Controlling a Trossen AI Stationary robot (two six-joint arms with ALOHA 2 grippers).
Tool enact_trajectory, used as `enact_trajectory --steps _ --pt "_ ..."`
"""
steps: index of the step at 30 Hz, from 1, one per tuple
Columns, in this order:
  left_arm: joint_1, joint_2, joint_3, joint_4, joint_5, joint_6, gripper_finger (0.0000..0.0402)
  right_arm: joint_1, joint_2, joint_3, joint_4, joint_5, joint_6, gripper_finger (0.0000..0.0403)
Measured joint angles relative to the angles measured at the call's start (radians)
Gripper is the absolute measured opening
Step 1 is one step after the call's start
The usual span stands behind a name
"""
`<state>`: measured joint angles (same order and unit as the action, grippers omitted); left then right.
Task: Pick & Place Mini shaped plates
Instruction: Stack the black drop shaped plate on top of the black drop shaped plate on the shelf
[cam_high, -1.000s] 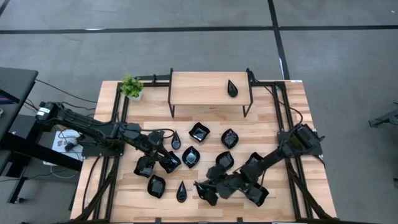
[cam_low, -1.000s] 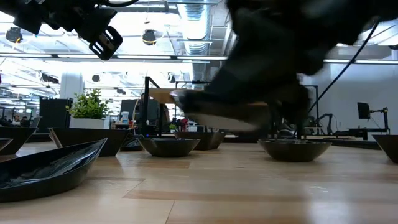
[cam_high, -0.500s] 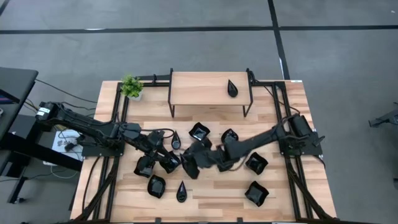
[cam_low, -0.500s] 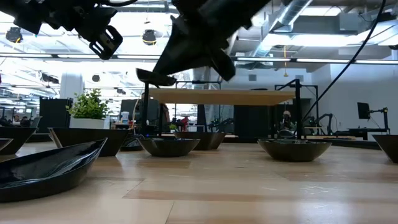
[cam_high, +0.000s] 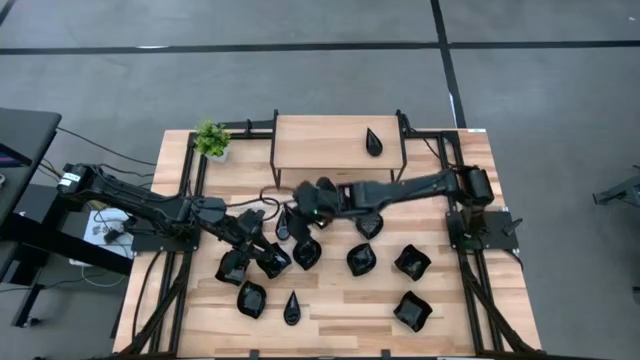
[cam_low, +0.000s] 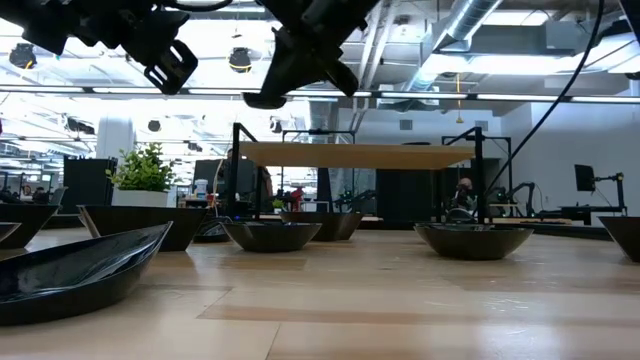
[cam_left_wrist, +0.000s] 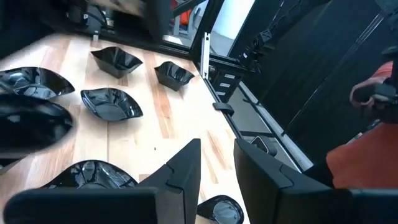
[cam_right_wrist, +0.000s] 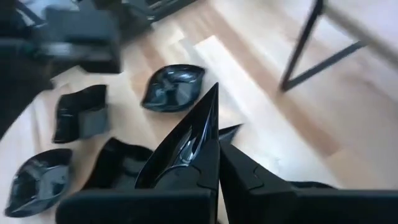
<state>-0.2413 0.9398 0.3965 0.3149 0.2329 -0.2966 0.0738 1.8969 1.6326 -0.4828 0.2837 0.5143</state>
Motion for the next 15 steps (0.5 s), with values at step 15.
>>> enact_trajectory --steps 15 --pt "0.0 0.0 0.0 0.004 0.0 0.0 0.0097 -0.178 0.0 0.292 -0.36 -0.029 -0.129 0.0"
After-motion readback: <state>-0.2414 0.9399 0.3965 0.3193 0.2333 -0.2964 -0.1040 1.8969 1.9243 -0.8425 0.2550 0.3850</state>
